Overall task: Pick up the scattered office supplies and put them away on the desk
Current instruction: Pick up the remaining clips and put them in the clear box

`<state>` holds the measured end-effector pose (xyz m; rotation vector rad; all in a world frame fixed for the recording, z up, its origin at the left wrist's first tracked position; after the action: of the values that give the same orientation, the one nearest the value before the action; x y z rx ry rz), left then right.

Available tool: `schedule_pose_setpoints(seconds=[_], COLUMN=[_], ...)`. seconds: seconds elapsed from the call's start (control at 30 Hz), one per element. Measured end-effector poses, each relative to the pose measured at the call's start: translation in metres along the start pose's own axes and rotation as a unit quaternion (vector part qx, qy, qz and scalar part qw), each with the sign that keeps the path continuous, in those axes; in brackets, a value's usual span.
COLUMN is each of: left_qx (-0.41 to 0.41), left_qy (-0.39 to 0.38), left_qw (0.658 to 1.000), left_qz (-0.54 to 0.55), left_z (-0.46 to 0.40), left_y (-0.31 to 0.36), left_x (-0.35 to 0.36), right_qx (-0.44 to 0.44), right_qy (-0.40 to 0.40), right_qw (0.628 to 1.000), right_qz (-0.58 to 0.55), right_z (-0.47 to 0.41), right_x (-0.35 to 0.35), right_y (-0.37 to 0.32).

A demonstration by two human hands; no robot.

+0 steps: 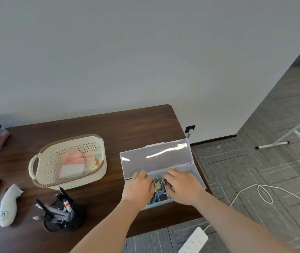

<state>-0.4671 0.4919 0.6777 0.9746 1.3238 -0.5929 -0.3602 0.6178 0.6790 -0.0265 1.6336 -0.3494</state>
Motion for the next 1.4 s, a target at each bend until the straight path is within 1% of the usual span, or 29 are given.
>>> schedule_pose_setpoints(seconds=[0.1, 0.2, 0.27, 0.37, 0.5, 0.57, 0.67, 0.77, 0.83, 0.97, 1.07, 1.13, 1.27, 1.37, 1.4], left_qx=[0.058, 0.12, 0.173, 0.277, 0.417, 0.465, 0.525, 0.598, 0.64, 0.702, 0.732, 0.746, 0.736, 0.727, 0.728], left_qy=[-0.007, -0.02, -0.029, -0.049, -0.057, -0.082, -0.127, -0.158, -0.176, -0.217, -0.245, -0.255, -0.278, -0.302, -0.309], left_qw=[0.998, 0.993, 0.985, 0.959, 0.907, 0.881, 0.841, 0.785, 0.747, 0.677, 0.634, 0.613, 0.612, 0.607, 0.601], left_qz=[-0.019, -0.011, -0.004, -0.017, -0.026, -0.027, -0.036, -0.044, -0.045, -0.045, -0.04, -0.048, -0.079, -0.108, -0.118], left_z=[0.006, 0.008, 0.008, 0.015, 0.047, 0.077, 0.136, 0.206, 0.254, 0.354, 0.424, 0.467, 0.534, 0.569, 0.578], left_y=[0.017, 0.039, 0.061, 0.099, 0.153, 0.179, 0.216, 0.253, 0.272, 0.289, 0.288, 0.284, 0.261, 0.236, 0.227], left_x=[-0.008, -0.011, -0.011, -0.006, 0.006, 0.018, 0.038, 0.06, 0.072, 0.101, 0.123, 0.14, 0.201, 0.269, 0.294], right_qx=[0.032, 0.088, 0.154, 0.272, 0.42, 0.494, 0.6, 0.693, 0.741, 0.809, 0.833, 0.844, 0.855, 0.86, 0.864], right_qy=[0.031, 0.064, 0.076, 0.111, 0.143, 0.151, 0.161, 0.171, 0.171, 0.174, 0.179, 0.184, 0.193, 0.191, 0.189], right_qw=[0.999, 0.993, 0.983, 0.953, 0.893, 0.854, 0.783, 0.7, 0.649, 0.561, 0.52, 0.499, 0.465, 0.447, 0.436], right_qz=[0.015, 0.042, 0.057, 0.07, 0.081, 0.071, 0.043, 0.016, 0.0, -0.033, -0.059, -0.073, -0.123, -0.157, -0.166], right_z=[0.018, 0.047, 0.077, 0.135, 0.225, 0.273, 0.344, 0.414, 0.454, 0.514, 0.547, 0.568, 0.608, 0.632, 0.637], right_x=[-0.008, -0.017, -0.022, -0.026, -0.016, -0.006, 0.012, 0.034, 0.052, 0.096, 0.128, 0.154, 0.231, 0.308, 0.336], right_y=[-0.004, -0.006, -0.007, -0.016, -0.045, -0.072, -0.126, -0.183, -0.222, -0.303, -0.352, -0.379, -0.419, -0.44, -0.445])
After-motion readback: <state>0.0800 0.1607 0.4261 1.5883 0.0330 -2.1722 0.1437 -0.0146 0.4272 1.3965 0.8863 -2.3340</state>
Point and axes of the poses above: each hand's wrist, its own z-axis away from the middle knuckle, its own x-axis out of the palm, y = z × x, the point moved 3 cm from there along -z, towards the middle knuckle, and after that the axes turned 7 degrees about y, right-handed, at the moved point
